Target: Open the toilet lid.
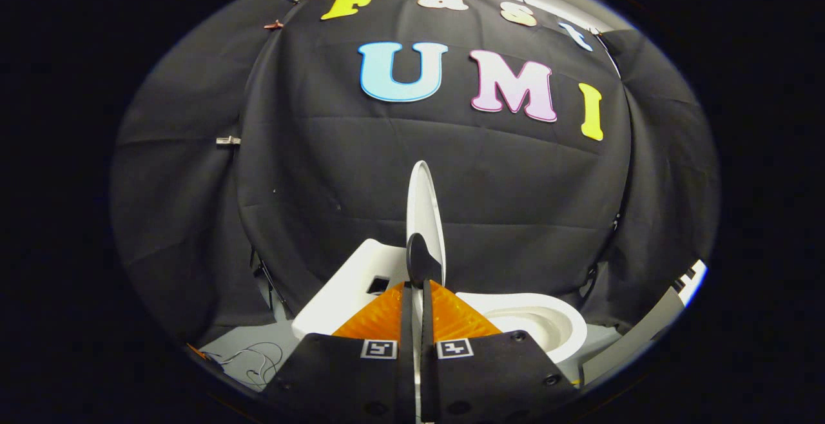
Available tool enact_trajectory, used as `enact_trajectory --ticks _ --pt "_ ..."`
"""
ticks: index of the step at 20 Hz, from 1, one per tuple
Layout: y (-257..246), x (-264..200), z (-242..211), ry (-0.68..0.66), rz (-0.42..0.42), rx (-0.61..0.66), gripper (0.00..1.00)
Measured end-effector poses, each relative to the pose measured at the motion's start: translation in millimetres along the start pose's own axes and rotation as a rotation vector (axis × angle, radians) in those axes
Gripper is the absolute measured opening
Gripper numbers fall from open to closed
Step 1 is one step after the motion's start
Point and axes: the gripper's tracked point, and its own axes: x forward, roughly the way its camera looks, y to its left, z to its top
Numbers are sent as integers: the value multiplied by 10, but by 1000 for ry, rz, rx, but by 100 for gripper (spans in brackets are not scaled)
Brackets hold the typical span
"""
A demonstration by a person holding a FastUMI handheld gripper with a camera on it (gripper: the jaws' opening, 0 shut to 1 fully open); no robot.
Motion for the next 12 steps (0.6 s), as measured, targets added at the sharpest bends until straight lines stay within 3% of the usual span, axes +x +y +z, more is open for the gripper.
enact_trajectory --ticks 12 --pt "359 189 -259 36 32 -23 5"
